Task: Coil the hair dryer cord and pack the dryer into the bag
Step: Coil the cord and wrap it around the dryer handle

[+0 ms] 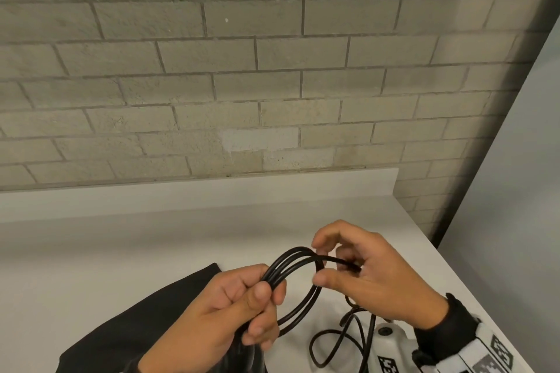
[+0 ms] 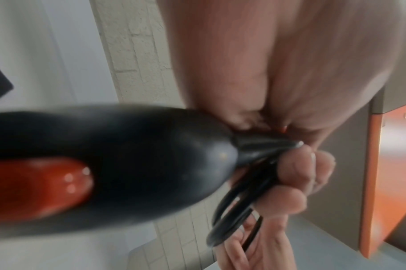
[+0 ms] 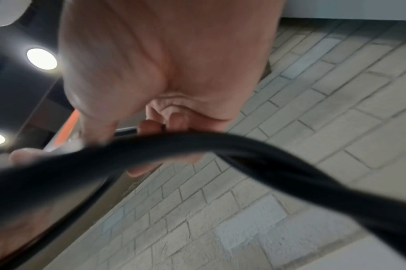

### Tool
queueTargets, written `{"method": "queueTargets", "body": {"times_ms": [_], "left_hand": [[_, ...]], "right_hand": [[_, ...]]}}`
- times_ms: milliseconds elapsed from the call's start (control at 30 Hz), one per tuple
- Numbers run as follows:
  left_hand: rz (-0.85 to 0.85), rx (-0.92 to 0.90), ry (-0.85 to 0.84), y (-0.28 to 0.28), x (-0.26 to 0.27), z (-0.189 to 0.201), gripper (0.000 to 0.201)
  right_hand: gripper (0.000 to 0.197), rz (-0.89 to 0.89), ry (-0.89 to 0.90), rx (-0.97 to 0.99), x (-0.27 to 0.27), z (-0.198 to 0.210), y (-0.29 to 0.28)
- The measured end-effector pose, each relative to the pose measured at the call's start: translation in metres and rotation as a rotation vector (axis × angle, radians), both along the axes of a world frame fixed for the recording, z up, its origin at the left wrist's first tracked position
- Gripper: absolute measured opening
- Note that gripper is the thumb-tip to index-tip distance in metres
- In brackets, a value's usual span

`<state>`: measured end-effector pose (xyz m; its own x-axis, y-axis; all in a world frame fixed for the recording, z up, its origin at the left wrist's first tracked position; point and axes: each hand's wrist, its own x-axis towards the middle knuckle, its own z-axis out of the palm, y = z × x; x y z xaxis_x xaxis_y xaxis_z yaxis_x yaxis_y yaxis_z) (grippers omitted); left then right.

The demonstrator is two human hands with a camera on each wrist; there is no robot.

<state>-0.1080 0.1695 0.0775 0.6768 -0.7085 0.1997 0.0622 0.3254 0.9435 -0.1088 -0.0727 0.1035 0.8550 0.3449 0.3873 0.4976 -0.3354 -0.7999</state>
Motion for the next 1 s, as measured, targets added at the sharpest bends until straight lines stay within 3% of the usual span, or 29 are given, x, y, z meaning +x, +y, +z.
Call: {"method": "queueTargets", "body": {"times_ms": [100,300,433,567,700,800,867,1000], "left_hand": [[-0.021,-0.016,0.025,0.0,0.0,0.0,0.028],[-0.024,-0.039,0.051,-0.001,0.001,-0.001,0.027],[0.095,-0.124,0.061,0.001,0.001,-0.006,0.029],[0.315,-0.2,0.102,0.009,-0.001,-0.007,0.037],[0.456,-0.243,0.139,0.014,-0.003,-0.006,0.043],[0.509,-0.261,0.14,0.018,-0.003,-0.006,0.042],[0.512,-0.296,0.13,0.023,-0.002,-0.009,0.038],[0.364,-0.5,0.163,0.047,0.008,-0.023,0.017]], "right_hand": [[0.021,-0.006,-0.09,0.07,-0.001,-0.009,-0.002],[0.015,-0.215,-0.207,0.094,0.0,-0.02,0.018],[0.032,-0.225,0.034,0.193,-0.003,-0.035,0.026],[0.031,-0.17,0.261,-0.03,-0.009,-0.065,0.018],[0.035,0.019,0.47,-0.047,-0.024,-0.081,0.011],[0.034,-0.035,0.416,-0.311,-0.03,-0.094,0.01],[0.028,-0.115,0.317,-0.385,-0.029,-0.1,0.004],[0.034,-0.204,0.149,-0.097,-0.028,-0.104,-0.027]]}}
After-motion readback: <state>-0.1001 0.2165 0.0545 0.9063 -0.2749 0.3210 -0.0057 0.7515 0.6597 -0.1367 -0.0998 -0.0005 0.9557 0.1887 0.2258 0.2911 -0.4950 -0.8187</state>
